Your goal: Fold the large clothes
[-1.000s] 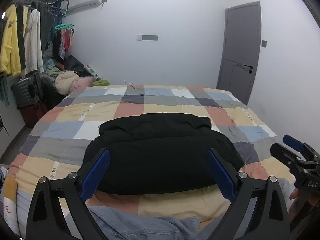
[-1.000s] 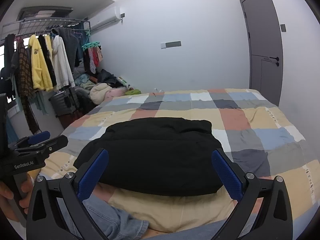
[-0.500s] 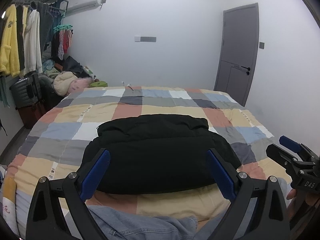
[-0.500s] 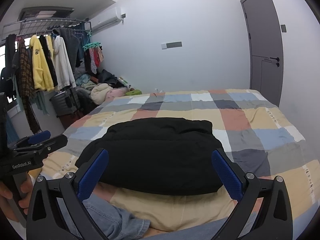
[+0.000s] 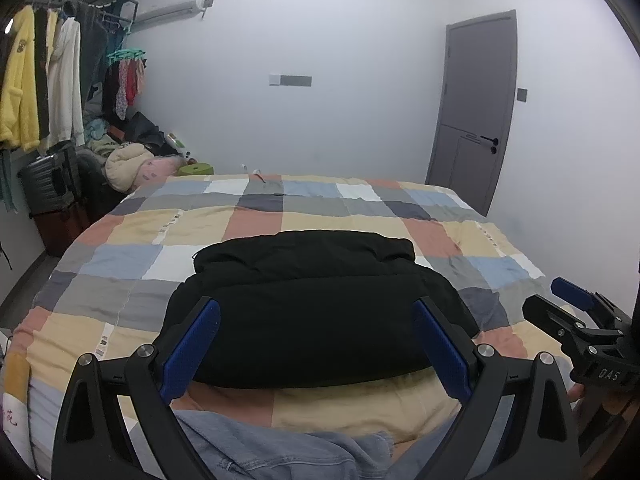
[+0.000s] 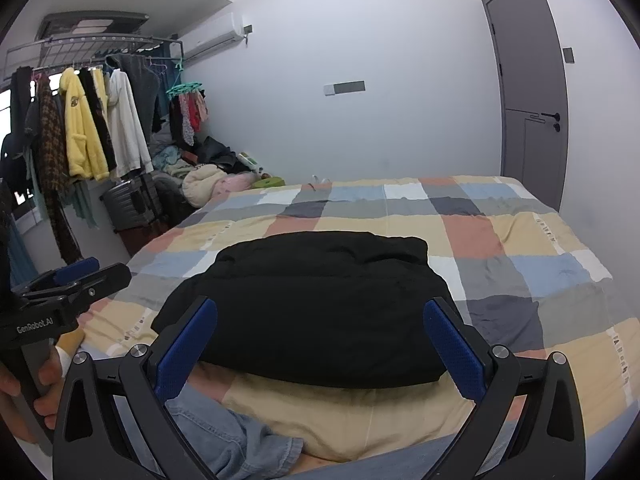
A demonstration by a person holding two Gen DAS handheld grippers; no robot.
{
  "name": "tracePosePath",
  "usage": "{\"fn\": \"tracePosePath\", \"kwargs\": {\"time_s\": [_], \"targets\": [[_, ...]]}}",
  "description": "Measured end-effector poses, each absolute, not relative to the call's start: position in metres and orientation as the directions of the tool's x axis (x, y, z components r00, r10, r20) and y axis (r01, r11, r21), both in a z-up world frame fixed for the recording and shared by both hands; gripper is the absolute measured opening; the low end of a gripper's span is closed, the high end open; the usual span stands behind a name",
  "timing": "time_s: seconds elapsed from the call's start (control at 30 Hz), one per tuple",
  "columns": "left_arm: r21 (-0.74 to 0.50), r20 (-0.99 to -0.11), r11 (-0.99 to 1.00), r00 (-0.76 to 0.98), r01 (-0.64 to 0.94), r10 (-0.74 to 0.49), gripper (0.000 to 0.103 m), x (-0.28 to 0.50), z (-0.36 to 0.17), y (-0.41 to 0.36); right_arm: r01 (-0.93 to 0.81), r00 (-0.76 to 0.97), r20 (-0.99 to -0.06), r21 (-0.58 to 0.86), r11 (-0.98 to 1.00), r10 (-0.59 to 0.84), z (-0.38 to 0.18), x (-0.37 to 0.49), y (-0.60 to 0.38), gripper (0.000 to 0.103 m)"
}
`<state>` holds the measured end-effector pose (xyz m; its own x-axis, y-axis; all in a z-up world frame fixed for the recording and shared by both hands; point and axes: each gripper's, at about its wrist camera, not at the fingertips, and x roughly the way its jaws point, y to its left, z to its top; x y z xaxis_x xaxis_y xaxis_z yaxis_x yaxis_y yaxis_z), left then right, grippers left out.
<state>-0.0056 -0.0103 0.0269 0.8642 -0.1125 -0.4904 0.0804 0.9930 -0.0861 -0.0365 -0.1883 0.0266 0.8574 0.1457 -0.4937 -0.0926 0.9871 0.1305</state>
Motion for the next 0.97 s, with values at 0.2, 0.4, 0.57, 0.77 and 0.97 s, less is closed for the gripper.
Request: {"fn": "tracePosePath", "kwargs": {"time_s": [0.2,0.4,0.57,0.77,0.97], "targets": [[-0.094,-0.491,0.993,0.865,0.068,-0.106,0.097,-0.0053,0.0259,-0.008,-0.092,0.859,-0.491,0.128,0.988,0.144,0.0269,-0.0358,-0.1864,0.103],[-0.096,-0.492,0.993,0.864,0.064,-0.103,0.097,-0.0053,0.0256,-0.0082,-0.094,0.857,-0.494,0.128,0.987,0.146,0.0273,-0.036,-0.1856,0.103],[-0.094,-0.491,0.993,0.865,0.067,-0.105,0.097,-0.005,0.0243,-0.0087,-0.094,0.857,-0.494,0.13,0.987,0.147,0.0274,-0.0368,-0.1841,0.103],[-0.094,-0.491,0.994,0.866,0.06,-0.098,0.097,-0.0061,0.0236,-0.0072,-0.091,0.858,-0.494,0.12,0.989,0.139,0.0275,-0.0382,-0.1814,0.103],[-0.092,-0.496,0.994,0.864,0.05,-0.089,0.097,-0.0071,0.0209,-0.0047,-0.087,0.859,-0.494,0.122,0.989,0.137,0.0277,-0.0391,-0.1799,0.103]]}}
